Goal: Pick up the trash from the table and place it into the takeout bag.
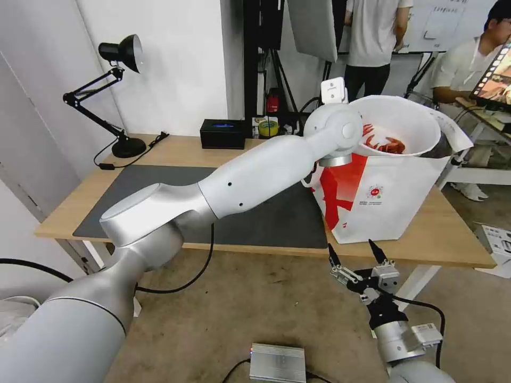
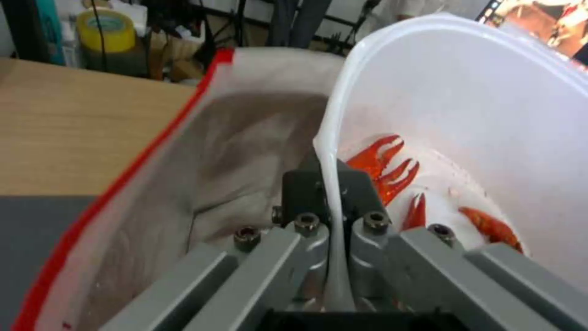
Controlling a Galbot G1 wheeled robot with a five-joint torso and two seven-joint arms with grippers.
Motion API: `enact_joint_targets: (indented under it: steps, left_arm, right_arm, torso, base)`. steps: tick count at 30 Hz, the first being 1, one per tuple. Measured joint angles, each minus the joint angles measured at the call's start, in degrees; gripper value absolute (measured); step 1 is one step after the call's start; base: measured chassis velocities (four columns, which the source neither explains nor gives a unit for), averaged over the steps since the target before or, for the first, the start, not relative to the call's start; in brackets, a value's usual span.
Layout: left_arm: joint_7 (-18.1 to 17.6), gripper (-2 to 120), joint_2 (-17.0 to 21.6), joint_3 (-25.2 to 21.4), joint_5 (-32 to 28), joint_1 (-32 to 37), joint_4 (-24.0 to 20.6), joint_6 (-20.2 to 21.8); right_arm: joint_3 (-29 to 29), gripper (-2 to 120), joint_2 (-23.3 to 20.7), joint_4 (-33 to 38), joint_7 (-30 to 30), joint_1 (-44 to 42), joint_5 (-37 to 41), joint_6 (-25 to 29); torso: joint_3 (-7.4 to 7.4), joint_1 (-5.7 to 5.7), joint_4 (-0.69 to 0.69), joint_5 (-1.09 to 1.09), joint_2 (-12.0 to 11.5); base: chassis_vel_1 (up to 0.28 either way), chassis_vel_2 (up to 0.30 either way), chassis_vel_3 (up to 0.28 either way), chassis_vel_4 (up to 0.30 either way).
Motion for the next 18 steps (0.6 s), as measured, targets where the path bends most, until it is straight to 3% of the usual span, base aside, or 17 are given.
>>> enact_joint_targets:
  steps: [18]
  left_arm:
    - [-2.31,0,0.04,1.03,1.75,1.73,0.63,1.30]
  right_arm:
    - [0.00,100,0.00,0.00,0.00,0.00,0.00,0.00]
  torso:
    - [0.00,0.00,0.00,0.00,0.00]
  base:
    - [0.000,0.000,0.000,0.000]
